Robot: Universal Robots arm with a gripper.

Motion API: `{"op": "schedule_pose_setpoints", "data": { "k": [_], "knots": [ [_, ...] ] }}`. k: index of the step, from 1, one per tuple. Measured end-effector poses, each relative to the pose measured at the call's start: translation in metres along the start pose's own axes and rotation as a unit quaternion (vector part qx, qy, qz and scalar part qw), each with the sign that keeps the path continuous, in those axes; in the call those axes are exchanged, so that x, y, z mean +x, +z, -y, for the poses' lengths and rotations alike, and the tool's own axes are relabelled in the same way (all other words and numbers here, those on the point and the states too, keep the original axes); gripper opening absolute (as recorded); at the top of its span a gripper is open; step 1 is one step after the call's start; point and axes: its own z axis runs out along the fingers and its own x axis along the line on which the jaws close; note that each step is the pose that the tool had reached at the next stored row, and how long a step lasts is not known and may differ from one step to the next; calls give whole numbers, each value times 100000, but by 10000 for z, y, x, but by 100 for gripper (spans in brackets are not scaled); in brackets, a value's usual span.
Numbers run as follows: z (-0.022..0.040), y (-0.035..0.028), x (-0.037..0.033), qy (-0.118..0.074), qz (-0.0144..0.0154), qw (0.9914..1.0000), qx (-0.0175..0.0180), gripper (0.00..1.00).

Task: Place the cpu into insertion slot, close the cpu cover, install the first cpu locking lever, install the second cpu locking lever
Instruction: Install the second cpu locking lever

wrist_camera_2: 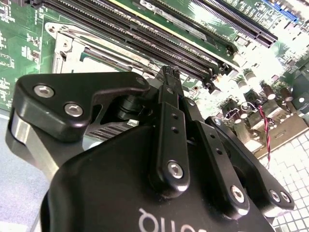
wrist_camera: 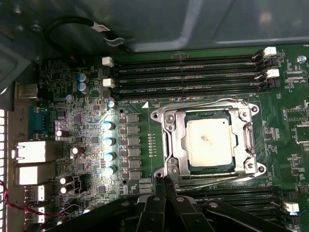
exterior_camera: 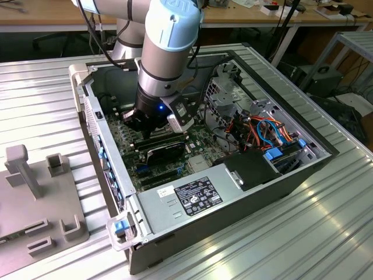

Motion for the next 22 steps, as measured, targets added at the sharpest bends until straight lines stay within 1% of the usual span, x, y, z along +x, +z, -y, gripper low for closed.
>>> {"op": "schedule_pose_setpoints", "data": {
  "k": [12,13,14,16,20,22],
  "knots": [
    [0,1,0,-76,-12,100000,8,11],
    [-6,55,0,-72,-13,100000,-41,11],
    [-34,76,11,-75,-13,100000,-43,11],
    [-53,91,15,-71,-13,100000,-43,11],
    [-71,117,16,-75,-14,100000,-41,11],
    [-71,129,16,-77,-28,100000,-25,11]
  ]
}}
